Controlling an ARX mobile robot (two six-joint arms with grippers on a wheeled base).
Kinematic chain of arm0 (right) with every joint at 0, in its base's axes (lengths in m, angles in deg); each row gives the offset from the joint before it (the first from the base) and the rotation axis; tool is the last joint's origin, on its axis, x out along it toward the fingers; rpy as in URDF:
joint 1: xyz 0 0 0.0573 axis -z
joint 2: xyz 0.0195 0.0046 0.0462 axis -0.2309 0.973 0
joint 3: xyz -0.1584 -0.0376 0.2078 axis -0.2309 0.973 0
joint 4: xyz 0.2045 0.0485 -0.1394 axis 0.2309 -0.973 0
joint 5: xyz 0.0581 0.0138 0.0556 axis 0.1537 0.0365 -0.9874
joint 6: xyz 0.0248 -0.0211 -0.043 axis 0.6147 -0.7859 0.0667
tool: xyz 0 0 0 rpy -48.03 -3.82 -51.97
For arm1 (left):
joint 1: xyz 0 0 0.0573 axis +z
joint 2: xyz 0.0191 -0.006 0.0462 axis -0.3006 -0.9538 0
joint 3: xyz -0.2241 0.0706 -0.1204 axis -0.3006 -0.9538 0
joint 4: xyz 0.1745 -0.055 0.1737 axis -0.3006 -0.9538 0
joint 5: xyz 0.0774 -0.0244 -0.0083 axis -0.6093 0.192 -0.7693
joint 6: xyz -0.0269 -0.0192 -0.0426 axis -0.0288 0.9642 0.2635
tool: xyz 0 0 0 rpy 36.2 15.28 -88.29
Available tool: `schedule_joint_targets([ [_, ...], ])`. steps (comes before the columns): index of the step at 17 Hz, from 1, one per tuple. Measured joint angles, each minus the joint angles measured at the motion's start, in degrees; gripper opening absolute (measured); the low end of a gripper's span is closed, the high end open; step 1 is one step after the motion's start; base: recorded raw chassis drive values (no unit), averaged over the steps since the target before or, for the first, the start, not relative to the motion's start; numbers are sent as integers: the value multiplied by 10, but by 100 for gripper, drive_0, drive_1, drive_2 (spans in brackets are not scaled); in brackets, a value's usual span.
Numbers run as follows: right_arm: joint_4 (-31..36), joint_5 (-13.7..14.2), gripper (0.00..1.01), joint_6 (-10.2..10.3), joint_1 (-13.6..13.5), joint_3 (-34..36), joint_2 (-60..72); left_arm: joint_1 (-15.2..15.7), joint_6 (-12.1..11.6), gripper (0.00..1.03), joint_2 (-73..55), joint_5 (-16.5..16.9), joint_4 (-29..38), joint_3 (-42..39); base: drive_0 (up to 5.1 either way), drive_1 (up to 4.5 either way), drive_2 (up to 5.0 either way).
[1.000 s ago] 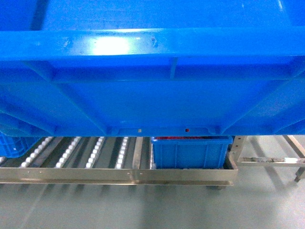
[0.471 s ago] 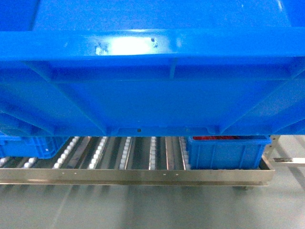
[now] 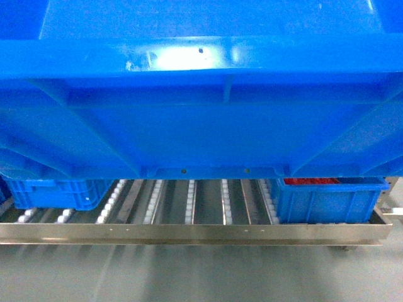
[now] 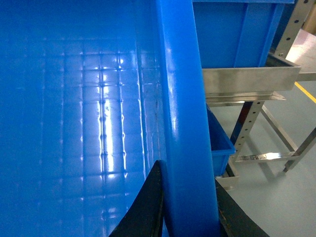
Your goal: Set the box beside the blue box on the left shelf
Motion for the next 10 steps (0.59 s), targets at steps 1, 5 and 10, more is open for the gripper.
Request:
schedule_joint_targets([
  [1, -1, 0, 13, 0, 0, 0, -1, 0, 0, 11, 0, 0, -1, 0, 0, 0, 0],
  [5, -1, 2, 13, 1, -4, 0, 0, 0, -2, 11, 1, 0, -3, 0, 0, 0, 0],
  [10, -1, 2, 13, 1, -4, 0, 0, 0, -2, 11, 1, -1, -2, 0, 0, 0, 0],
])
